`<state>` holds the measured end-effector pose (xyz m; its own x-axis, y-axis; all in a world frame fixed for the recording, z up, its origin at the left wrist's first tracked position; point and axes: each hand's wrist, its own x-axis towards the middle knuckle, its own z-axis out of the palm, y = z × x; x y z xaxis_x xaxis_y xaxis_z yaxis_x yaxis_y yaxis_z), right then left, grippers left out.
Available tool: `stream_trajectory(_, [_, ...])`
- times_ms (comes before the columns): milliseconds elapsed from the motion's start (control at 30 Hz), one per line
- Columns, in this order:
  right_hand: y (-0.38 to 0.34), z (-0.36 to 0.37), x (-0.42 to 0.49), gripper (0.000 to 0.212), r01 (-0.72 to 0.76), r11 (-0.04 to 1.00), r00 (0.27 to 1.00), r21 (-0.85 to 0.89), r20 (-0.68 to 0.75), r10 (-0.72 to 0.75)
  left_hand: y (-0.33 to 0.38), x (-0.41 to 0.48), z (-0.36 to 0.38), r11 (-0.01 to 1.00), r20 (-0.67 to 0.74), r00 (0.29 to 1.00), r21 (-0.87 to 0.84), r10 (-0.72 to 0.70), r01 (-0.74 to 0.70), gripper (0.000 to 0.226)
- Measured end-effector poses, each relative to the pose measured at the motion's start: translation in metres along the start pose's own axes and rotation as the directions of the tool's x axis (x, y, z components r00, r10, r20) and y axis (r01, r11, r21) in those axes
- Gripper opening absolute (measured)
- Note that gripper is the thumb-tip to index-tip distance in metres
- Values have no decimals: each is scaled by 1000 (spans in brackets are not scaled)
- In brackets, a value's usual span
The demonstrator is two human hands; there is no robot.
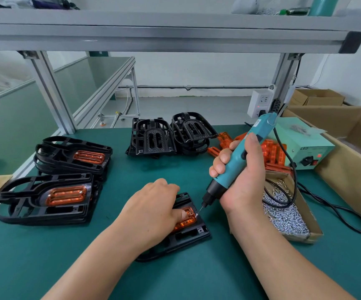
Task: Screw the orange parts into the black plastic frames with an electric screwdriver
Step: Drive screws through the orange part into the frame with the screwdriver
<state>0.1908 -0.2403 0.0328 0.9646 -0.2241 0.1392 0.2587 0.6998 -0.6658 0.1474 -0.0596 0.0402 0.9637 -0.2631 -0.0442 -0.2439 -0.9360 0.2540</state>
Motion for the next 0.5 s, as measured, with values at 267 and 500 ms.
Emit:
stream_trajectory(267, [1,-2,0,35,34,999,999,1,-23,-34,-4,5,11,1000,-43,999,-14,-10,9,38])
stream_trajectory(500, [4,-2,-1,35,65,994,998,-85,22,-63,-11,9,16,994,-27,1000,-110,-3,0,35])
